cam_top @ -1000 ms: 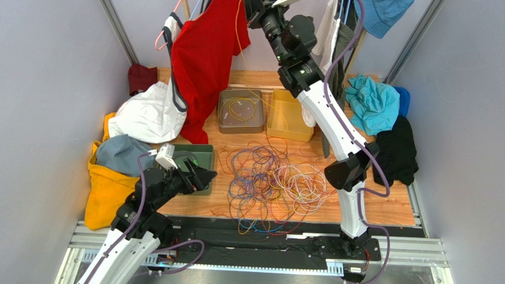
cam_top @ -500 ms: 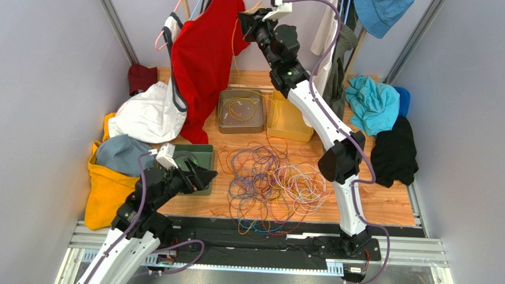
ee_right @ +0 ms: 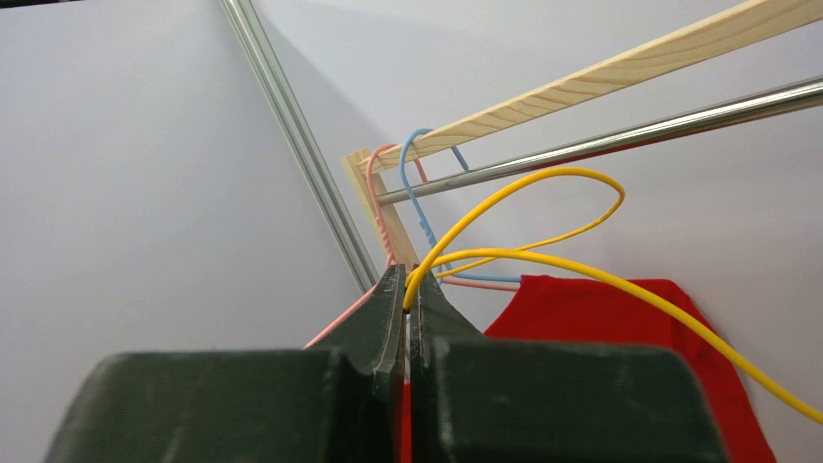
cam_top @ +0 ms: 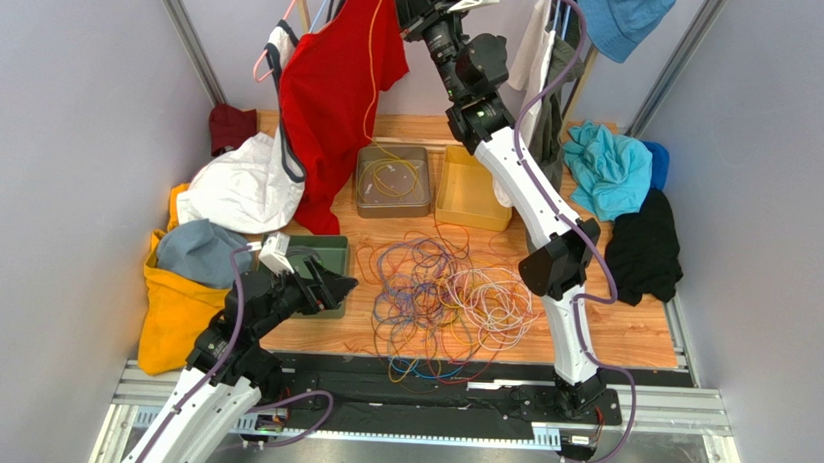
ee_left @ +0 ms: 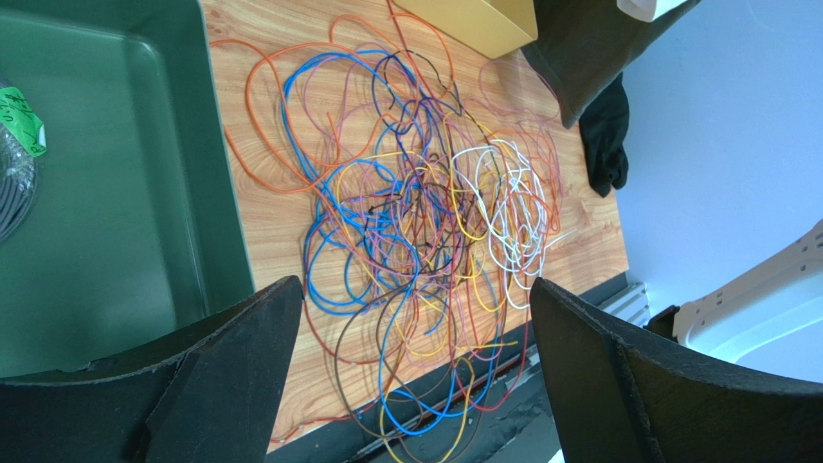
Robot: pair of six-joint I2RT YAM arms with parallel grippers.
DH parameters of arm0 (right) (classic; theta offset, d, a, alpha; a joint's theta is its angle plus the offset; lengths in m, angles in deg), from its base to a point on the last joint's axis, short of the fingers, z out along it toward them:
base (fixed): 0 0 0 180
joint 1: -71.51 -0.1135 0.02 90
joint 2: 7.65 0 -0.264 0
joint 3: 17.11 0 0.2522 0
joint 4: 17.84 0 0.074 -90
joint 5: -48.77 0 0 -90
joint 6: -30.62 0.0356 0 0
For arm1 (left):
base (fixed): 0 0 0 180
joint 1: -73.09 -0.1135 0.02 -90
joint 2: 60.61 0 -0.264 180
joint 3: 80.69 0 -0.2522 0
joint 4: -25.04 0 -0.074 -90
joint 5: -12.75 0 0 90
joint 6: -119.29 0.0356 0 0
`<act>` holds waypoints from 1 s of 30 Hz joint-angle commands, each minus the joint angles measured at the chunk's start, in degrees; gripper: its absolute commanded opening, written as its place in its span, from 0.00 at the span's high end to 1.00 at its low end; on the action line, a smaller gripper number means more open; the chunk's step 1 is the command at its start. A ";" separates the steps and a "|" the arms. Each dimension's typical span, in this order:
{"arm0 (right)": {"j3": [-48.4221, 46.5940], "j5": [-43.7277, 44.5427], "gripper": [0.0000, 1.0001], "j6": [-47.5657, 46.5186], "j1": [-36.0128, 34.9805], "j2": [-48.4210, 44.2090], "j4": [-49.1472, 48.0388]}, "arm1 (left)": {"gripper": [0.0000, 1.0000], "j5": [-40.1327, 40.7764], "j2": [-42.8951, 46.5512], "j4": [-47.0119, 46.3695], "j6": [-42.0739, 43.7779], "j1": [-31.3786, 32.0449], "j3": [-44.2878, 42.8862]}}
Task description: Untangle the cables
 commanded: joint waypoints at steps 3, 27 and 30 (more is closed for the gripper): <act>16.94 -2.32 1.00 1.68 0.16 -4.10 -7.34 | 0.04 -0.81 -0.13 -3.40 -0.64 0.15 0.32; 37.15 2.35 1.00 -10.09 -1.42 -0.77 21.64 | 0.04 -0.11 0.57 -1.03 0.59 0.15 -0.30; 38.29 2.52 1.00 -10.53 -2.03 -0.94 23.93 | 0.04 -0.02 0.83 -0.94 0.41 0.23 -0.03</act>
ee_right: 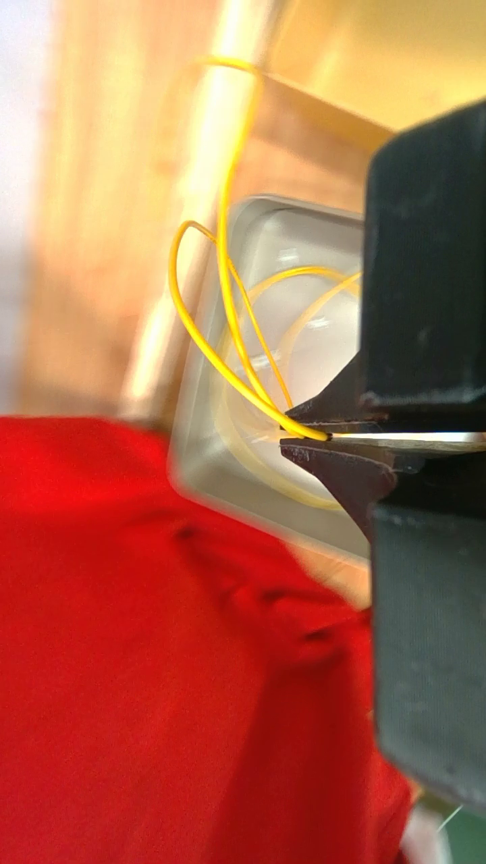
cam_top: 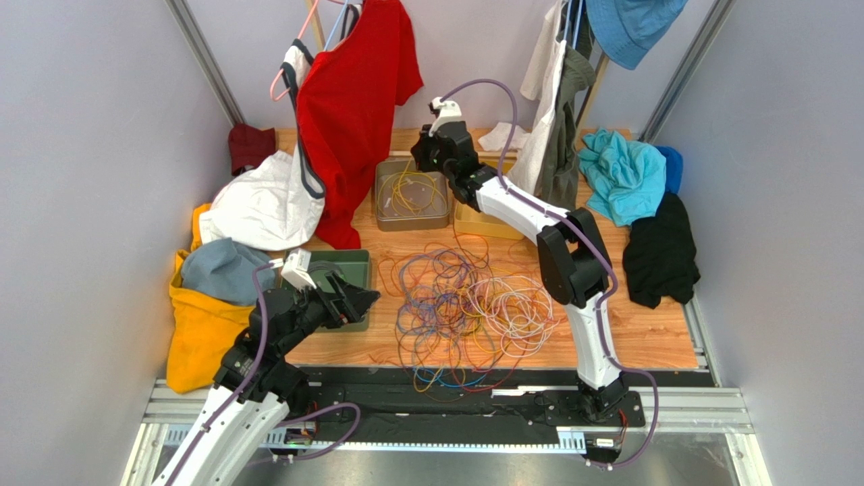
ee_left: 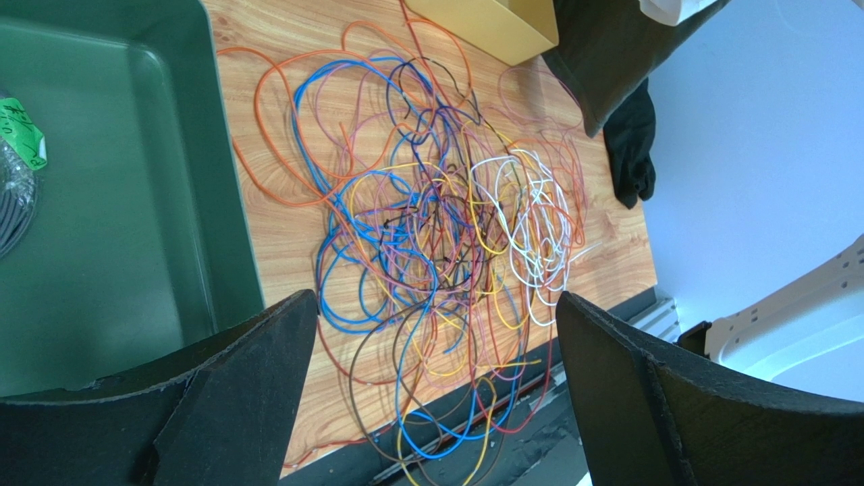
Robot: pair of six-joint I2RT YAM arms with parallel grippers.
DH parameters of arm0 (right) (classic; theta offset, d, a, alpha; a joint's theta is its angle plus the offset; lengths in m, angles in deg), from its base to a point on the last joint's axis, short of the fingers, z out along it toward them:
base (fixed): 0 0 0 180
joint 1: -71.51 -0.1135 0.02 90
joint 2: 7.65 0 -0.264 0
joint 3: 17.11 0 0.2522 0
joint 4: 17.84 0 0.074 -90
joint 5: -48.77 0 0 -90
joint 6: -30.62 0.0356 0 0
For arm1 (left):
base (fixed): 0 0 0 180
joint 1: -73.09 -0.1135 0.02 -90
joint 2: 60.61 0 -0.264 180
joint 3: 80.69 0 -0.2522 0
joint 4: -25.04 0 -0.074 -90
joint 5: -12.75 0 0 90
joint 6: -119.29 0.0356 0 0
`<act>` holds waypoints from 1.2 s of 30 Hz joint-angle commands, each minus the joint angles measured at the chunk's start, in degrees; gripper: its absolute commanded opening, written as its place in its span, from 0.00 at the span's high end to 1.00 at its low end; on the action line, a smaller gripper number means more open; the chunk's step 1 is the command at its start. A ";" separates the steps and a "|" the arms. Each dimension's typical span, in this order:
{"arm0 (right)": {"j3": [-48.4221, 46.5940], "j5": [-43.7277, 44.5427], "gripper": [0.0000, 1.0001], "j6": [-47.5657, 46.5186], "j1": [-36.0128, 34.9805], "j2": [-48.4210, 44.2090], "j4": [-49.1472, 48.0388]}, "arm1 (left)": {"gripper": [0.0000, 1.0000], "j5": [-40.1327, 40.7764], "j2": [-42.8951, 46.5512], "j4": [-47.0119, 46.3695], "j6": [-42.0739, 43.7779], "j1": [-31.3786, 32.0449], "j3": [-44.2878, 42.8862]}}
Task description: Untangle the cables
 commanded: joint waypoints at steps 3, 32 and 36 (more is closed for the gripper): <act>-2.88 0.80 1.00 -3.28 -1.69 1.22 11.94 | 0.04 0.16 0.35 -0.89 0.30 0.15 -0.03; -13.34 -0.18 0.77 5.25 -4.86 8.24 18.89 | 0.04 -0.11 0.18 -1.07 0.83 0.23 0.67; -22.56 2.90 0.53 2.18 -4.15 12.46 25.38 | 0.04 0.15 -0.09 -1.07 1.00 0.15 0.32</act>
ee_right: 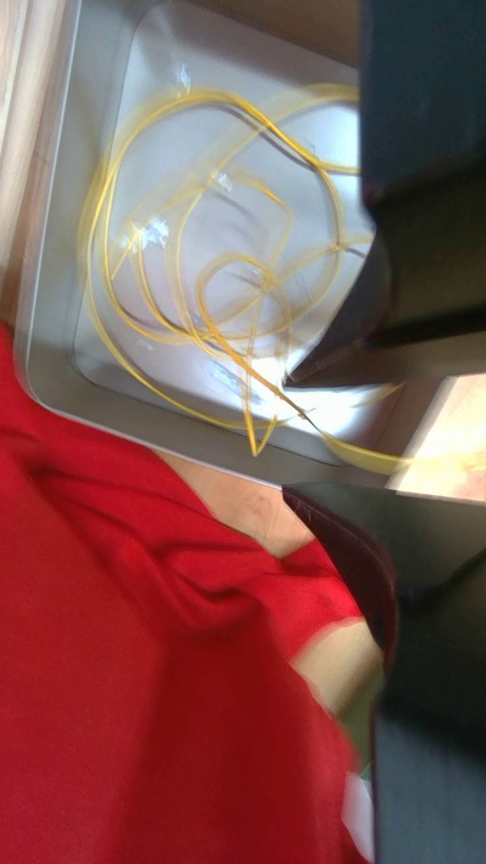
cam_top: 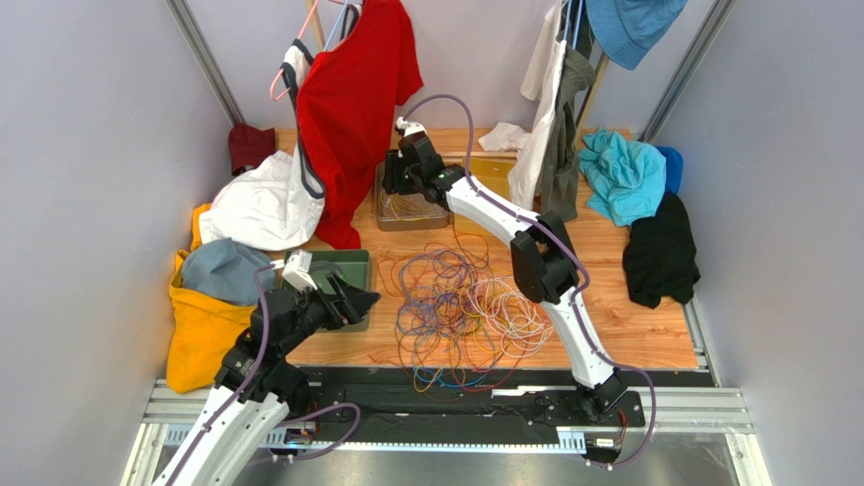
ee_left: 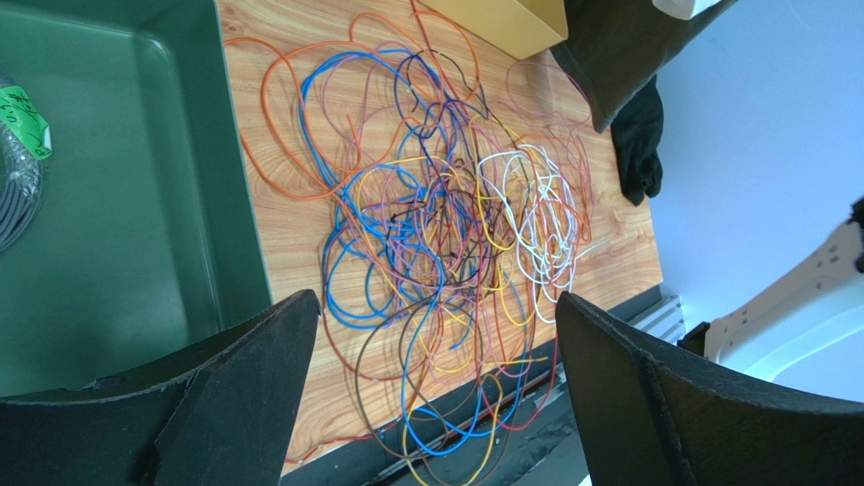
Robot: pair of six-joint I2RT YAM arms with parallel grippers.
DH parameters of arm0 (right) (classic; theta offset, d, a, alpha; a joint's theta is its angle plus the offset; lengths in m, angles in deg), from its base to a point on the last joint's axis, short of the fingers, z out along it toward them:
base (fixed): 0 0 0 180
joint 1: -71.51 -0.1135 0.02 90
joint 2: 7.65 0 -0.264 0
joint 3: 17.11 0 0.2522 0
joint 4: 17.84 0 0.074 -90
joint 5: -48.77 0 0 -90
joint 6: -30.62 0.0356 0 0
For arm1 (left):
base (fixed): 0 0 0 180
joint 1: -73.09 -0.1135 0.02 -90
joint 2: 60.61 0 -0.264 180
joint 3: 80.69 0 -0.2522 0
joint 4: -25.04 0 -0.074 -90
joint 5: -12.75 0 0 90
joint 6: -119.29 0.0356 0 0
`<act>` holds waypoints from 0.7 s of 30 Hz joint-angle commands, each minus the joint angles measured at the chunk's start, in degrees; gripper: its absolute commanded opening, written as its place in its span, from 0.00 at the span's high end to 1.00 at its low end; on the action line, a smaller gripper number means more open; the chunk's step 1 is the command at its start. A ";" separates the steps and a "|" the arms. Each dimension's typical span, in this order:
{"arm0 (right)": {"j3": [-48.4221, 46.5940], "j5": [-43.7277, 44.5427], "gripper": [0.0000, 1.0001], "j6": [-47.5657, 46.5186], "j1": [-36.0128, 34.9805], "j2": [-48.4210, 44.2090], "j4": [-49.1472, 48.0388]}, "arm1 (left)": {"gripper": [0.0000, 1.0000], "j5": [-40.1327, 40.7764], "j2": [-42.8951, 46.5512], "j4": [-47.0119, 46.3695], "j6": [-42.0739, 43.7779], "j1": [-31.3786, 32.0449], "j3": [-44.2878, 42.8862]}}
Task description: Untangle the cables
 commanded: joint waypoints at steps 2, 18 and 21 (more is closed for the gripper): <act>-11.09 8.39 0.45 -5.00 1.07 4.41 7.09 | 0.04 0.40 -0.28 -1.46 1.14 0.15 -0.53; 9.13 18.61 0.21 -10.09 0.90 -15.28 -0.75 | 0.04 3.30 -9.15 -4.36 2.81 0.23 -5.89; -0.61 19.23 0.19 -13.17 1.07 -10.63 3.65 | 0.04 3.82 -10.74 -5.07 3.59 0.15 -6.86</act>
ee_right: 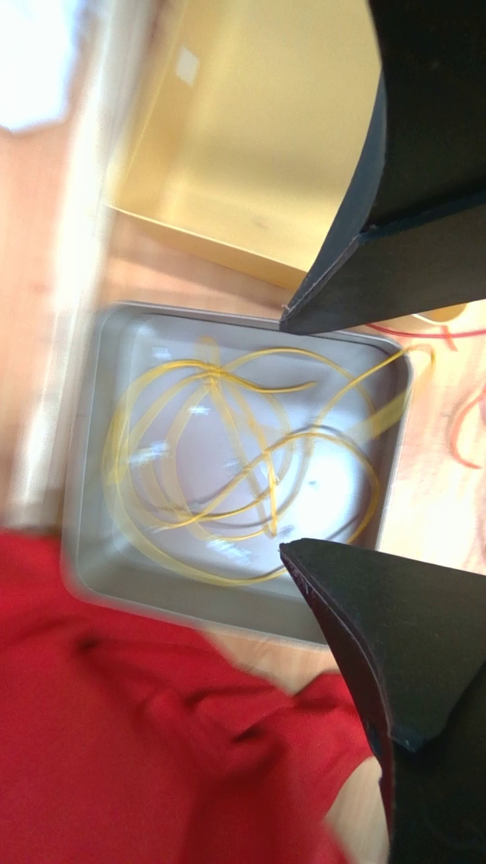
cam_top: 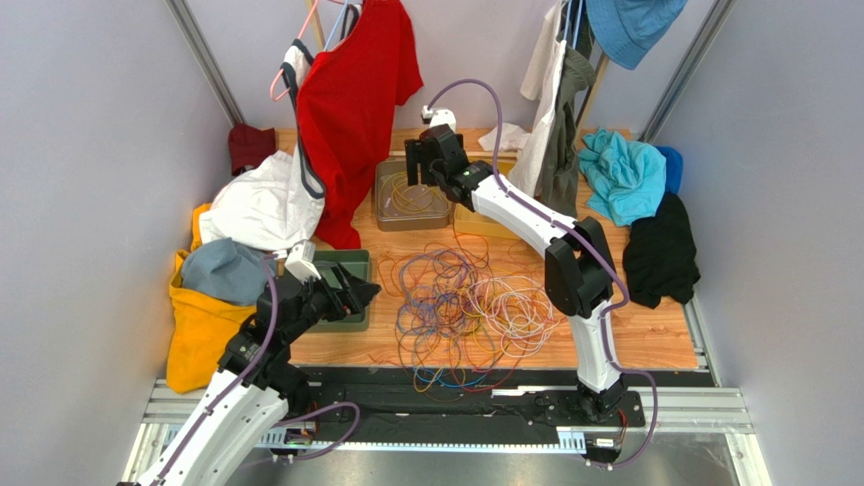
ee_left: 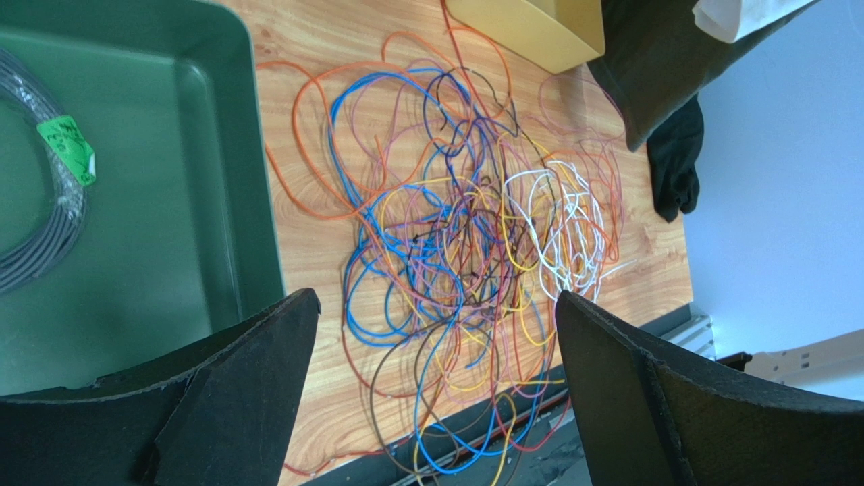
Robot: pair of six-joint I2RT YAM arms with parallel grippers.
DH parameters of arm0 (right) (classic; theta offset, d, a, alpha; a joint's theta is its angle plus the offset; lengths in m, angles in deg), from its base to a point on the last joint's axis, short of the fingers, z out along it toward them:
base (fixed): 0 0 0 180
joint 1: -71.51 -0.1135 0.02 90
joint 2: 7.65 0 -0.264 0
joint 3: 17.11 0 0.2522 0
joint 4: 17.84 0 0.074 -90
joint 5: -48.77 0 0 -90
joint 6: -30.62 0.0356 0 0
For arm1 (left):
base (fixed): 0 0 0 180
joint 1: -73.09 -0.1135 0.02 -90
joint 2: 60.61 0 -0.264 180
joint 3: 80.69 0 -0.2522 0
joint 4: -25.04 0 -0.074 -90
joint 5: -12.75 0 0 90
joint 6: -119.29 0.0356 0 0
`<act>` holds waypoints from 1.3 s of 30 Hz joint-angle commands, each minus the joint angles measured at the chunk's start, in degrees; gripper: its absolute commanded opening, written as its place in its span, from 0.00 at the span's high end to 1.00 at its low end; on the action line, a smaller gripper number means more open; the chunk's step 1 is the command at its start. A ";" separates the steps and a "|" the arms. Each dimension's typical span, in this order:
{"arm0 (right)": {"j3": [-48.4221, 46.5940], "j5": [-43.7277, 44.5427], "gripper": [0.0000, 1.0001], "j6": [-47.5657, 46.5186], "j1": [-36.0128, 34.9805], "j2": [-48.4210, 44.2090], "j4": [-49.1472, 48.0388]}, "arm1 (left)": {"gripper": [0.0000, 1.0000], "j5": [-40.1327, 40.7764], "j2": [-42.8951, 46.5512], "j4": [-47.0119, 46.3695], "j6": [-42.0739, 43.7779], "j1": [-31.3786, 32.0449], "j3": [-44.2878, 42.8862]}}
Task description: Untangle the cables
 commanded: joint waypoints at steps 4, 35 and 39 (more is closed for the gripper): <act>-15.52 2.48 0.19 -4.90 0.07 3.56 4.47 | 0.04 1.64 -4.08 -4.37 2.88 0.15 -4.59; -6.77 -8.94 1.00 2.31 0.16 10.92 -3.36 | 0.04 0.15 -9.80 -8.42 3.67 0.41 -3.02; -7.43 -10.27 1.00 1.87 0.16 11.29 -4.05 | 0.04 1.03 -9.63 -7.80 4.46 0.41 -3.37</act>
